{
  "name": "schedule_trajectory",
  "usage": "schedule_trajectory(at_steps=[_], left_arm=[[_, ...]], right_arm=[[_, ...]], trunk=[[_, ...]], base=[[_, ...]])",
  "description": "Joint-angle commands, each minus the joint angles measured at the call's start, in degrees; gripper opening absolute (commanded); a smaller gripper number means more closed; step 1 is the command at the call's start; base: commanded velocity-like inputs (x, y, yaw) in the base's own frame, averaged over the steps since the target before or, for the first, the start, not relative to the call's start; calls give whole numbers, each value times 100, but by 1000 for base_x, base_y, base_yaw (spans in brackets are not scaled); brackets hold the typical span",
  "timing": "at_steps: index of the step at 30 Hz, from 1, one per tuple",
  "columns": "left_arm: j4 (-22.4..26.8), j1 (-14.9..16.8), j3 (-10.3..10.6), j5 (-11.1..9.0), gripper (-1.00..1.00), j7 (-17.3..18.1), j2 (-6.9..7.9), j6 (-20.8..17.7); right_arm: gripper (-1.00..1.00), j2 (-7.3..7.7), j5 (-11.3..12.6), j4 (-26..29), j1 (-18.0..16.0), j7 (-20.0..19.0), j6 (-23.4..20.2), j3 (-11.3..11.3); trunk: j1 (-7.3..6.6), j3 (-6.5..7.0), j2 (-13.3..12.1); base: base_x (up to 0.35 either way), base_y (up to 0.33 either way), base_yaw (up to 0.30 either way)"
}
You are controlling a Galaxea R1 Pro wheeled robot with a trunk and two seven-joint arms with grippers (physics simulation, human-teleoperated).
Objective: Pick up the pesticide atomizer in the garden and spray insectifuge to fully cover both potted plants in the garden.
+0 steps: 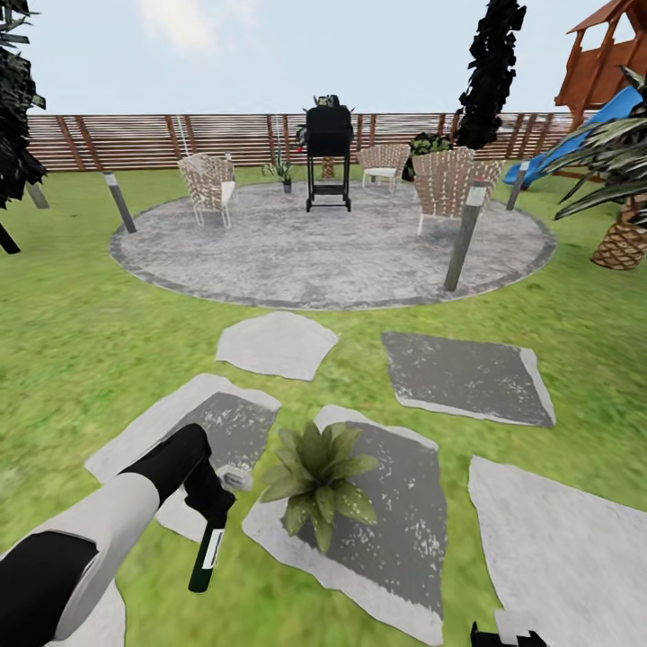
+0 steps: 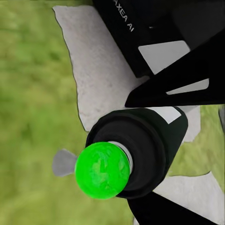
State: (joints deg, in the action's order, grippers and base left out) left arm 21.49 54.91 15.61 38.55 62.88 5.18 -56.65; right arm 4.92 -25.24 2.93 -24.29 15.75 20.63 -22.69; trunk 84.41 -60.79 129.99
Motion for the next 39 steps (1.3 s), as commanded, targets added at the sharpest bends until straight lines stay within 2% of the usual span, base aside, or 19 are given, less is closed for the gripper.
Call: schedule_trajectory(at_steps=[1,7,11,19,24,39], left_arm=[[12,-13,3,49,-100,57,5,-29],[-68,-63,11,66,-100,33,74,1],[6,-352,30,65,-100,24,50,73],[4,-411,38,65,-100,23,77,92],[-4,-411,28,65,-100,21,87,86],[13,-411,43,65,-100,14,40,83]], right_arm=[[100,0,-60,-7,-6,24,20,-42],[100,0,-56,-3,-6,24,20,-42],[100,0,-55,-3,-6,24,20,-44],[100,0,-54,-3,-6,24,20,-47],[100,0,-56,-3,-6,24,20,-42],[100,-8,-52,-3,-6,24,12,-44]], trunk=[[1,-5,2],[1,-5,2],[1,-5,2],[1,-5,2],[1,-5,2],[1,-5,2]], base=[[237,262,-82],[138,129,-258],[11,9,-296],[-48,43,-166],[-152,241,-100],[23,316,-292]])
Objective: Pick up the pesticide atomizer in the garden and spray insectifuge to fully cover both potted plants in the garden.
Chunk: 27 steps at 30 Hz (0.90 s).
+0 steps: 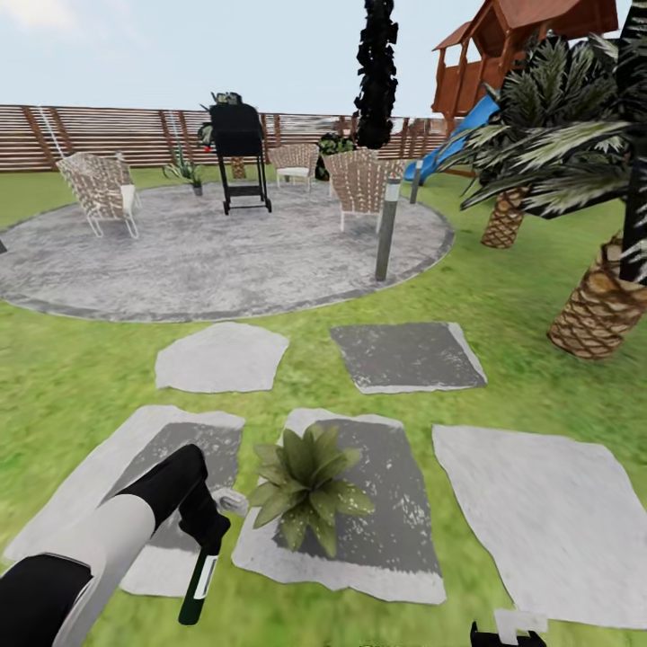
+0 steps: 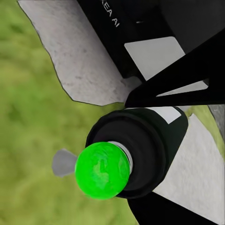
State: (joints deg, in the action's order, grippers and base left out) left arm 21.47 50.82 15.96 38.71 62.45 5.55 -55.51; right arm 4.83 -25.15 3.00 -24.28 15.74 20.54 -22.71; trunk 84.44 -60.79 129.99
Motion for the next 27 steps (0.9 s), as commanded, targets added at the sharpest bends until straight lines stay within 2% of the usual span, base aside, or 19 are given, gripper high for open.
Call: schedule_trajectory(at_steps=[1,7,17,27], left_arm=[[19,-2,8,49,-100,57,1,-30],[24,-2,-9,49,-100,49,11,-38],[24,1,1,49,-100,48,-2,-37],[24,0,12,49,-100,33,-22,-30]], right_arm=[[100,0,-60,-10,-6,25,20,-41],[100,0,-60,-16,-6,25,21,-42],[100,0,-60,-11,-6,25,21,-45],[100,0,-60,-10,-6,25,20,-49]], trunk=[[-1,-5,2],[-1,-5,2],[-1,-5,2],[-1,-5,2]], base=[[-87,334,-300],[-170,280,-300],[-42,305,-300],[-163,252,-300]])
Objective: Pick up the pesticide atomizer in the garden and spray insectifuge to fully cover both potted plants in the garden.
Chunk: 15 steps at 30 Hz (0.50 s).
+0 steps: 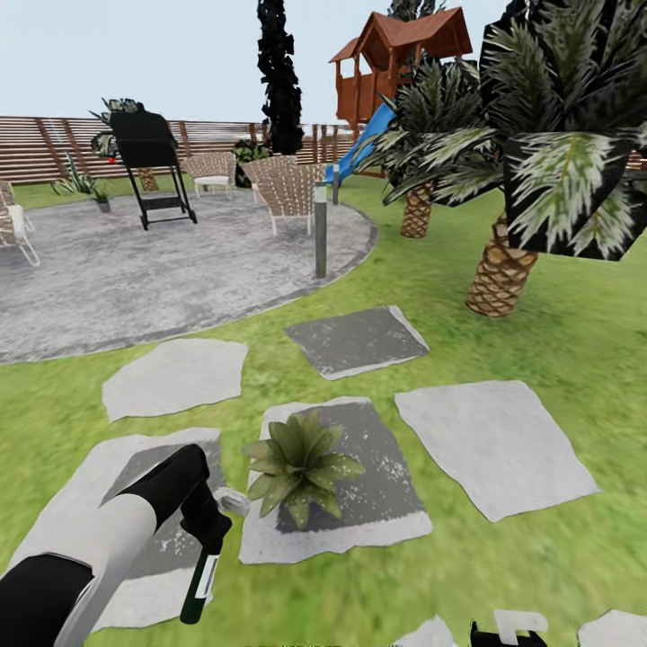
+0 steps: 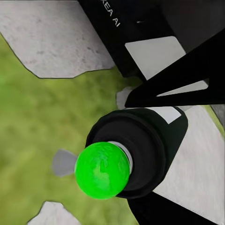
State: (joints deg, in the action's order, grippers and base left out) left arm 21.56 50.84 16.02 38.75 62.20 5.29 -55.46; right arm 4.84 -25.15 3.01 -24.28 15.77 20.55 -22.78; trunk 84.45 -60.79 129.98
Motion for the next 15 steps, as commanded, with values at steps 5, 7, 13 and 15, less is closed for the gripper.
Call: schedule_trajectory(at_steps=[5,7,13,15], left_arm=[[15,38,-8,45,-100,72,2,-43],[15,78,-13,40,-100,88,-4,-49],[16,258,-8,27,-100,107,-15,-61],[14,277,2,29,-100,113,16,-58]], right_arm=[[100,0,-60,-11,-6,23,20,-42],[100,0,-60,-11,-6,23,20,-42],[100,1,-60,-9,-6,23,20,-43],[100,0,-60,-10,-6,23,25,-41]], trunk=[[-2,-5,2],[-2,-5,2],[-2,-5,2],[-2,-5,2]], base=[[-22,29,-300],[-3,3,-300],[0,1,-273],[0,0,-69]])
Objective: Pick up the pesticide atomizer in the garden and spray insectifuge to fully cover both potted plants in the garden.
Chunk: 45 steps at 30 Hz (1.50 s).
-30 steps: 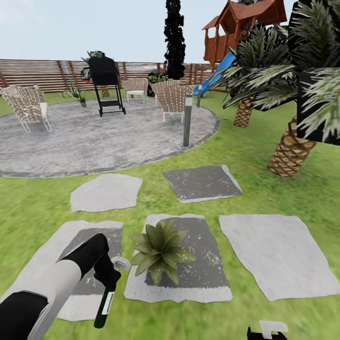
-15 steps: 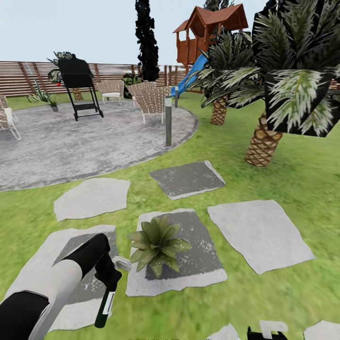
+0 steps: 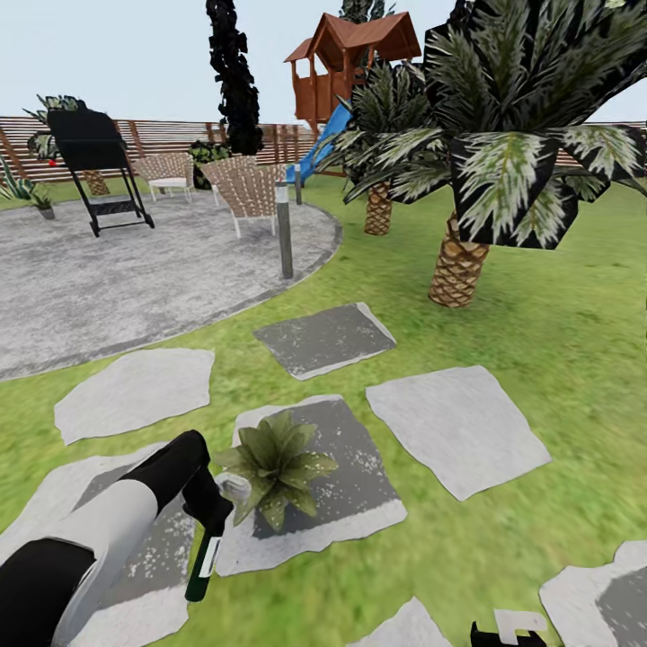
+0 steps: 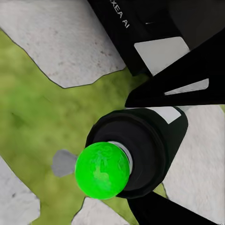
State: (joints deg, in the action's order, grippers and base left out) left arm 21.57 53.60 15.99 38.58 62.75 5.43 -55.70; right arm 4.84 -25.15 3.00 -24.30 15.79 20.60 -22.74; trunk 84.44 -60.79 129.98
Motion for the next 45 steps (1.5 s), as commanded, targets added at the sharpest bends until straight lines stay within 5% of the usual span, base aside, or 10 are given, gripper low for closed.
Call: schedule_trajectory(at_steps=[1,4,5,8,45], left_arm=[[9,7,60,46,-100,60,16,-32],[-5,17,493,44,-100,211,85,-33],[5,18,737,58,-100,608,179,-30],[16,19,867,67,-100,1002,293,-29],[5,-66,919,63,-100,1069,291,-37]], right_arm=[[100,3,-60,-13,-5,21,21,-41],[100,8,-67,-20,-5,21,23,-38],[100,8,-68,-25,-5,21,23,-38],[100,8,-69,-27,-5,21,20,-37],[100,7,-63,-19,-5,21,22,-37]], trunk=[[-1,-5,2],[-1,-5,2],[-1,-5,2],[-1,-5,2],[-1,-5,2]], base=[[0,0,-27],[0,0,-10],[0,0,-2],[0,0,0],[56,281,-166]])
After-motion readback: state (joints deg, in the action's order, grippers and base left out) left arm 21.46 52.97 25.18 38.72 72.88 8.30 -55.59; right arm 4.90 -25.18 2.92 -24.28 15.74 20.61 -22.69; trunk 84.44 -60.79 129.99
